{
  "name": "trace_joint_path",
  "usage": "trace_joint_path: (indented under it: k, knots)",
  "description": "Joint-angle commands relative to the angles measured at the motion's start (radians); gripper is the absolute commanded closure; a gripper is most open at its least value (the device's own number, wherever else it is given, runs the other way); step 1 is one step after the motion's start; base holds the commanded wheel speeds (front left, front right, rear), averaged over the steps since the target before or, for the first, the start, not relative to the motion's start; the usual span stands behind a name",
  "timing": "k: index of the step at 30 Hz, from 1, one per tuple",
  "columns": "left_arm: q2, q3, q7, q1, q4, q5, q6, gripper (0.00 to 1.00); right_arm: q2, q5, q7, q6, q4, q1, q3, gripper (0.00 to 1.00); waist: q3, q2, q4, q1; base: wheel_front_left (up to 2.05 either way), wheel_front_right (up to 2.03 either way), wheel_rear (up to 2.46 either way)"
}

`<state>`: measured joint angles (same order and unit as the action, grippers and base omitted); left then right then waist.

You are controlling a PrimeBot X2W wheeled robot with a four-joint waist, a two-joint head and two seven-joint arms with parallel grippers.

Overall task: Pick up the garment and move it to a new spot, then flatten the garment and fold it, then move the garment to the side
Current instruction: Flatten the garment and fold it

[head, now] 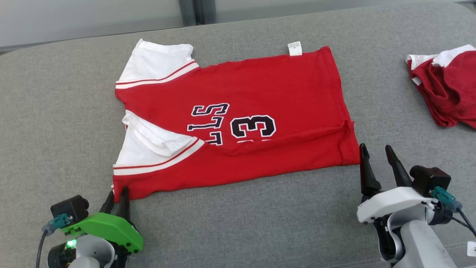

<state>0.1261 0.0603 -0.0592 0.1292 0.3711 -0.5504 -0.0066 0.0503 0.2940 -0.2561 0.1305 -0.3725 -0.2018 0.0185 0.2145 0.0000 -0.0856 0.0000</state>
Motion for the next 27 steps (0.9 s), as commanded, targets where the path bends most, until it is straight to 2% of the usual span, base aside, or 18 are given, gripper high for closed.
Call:
trace_joint_path:
  k: [1, 9, 18, 19, 20, 21, 24, 26, 27]
  knots:
    - [0.002, -0.002, 0.011, 0.018, -0.003, 0.003, -0.005, 1.0, 0.001, -0.011, 0.007, 0.0, -0.012, -0.018, 0.002, 0.0, 0.002, 0.0, 0.003, 0.0, 0.0, 0.0, 0.0]
    - [0.009, -0.004, 0.066, 0.029, -0.087, 0.014, -0.004, 1.0, 0.001, -0.048, 0.069, 0.0, -0.136, -0.085, 0.025, 0.0, 0.013, 0.0, 0.034, 0.0, 0.0, 0.0, 0.0]
    - [0.008, 0.019, 0.066, 0.011, -0.158, 0.028, 0.004, 1.0, -0.001, -0.064, 0.161, 0.0, -0.267, -0.11, -0.011, 0.0, 0.011, 0.0, 0.068, 0.0, 0.0, 0.0, 0.0]
    - [0.009, 0.02, 0.068, 0.007, -0.161, 0.029, 0.005, 1.0, -0.001, -0.062, 0.164, 0.0, -0.271, -0.11, -0.013, 0.06, 0.01, 0.0, 0.069, 0.0, 0.0, 0.0, 0.0]
    - [0.01, 0.021, 0.07, 0.004, -0.165, 0.031, 0.005, 1.0, -0.001, -0.061, 0.168, 0.0, -0.271, -0.109, -0.016, 0.17, 0.01, 0.0, 0.069, 0.0, 0.0, 0.0, 0.0]
    - [0.01, 0.021, 0.072, 0.001, -0.171, 0.032, 0.005, 1.0, -0.002, -0.06, 0.172, 0.0, -0.27, -0.108, -0.02, 0.38, 0.008, 0.0, 0.069, 0.0, 0.0, 0.0, 0.0]
    - [0.01, 0.021, 0.078, -0.009, -0.195, 0.032, 0.01, 1.0, -0.001, -0.057, 0.178, 0.0, -0.255, -0.101, -0.025, 0.73, 0.005, 0.0, 0.065, 0.0, 0.0, 0.0, 0.0]
    - [0.016, 0.018, 0.082, -0.014, -0.213, 0.035, 0.014, 1.0, -0.001, -0.052, 0.171, 0.0, -0.235, -0.097, -0.017, 1.0, 0.002, 0.0, 0.06, 0.0, 0.0, 0.0, 0.0]
    - [0.019, 0.016, 0.086, -0.018, -0.223, 0.035, 0.016, 1.0, 0.001, -0.051, 0.168, 0.0, -0.222, -0.094, -0.012, 1.0, 0.0, 0.0, 0.058, 0.0, 0.0, 0.0, 0.0]
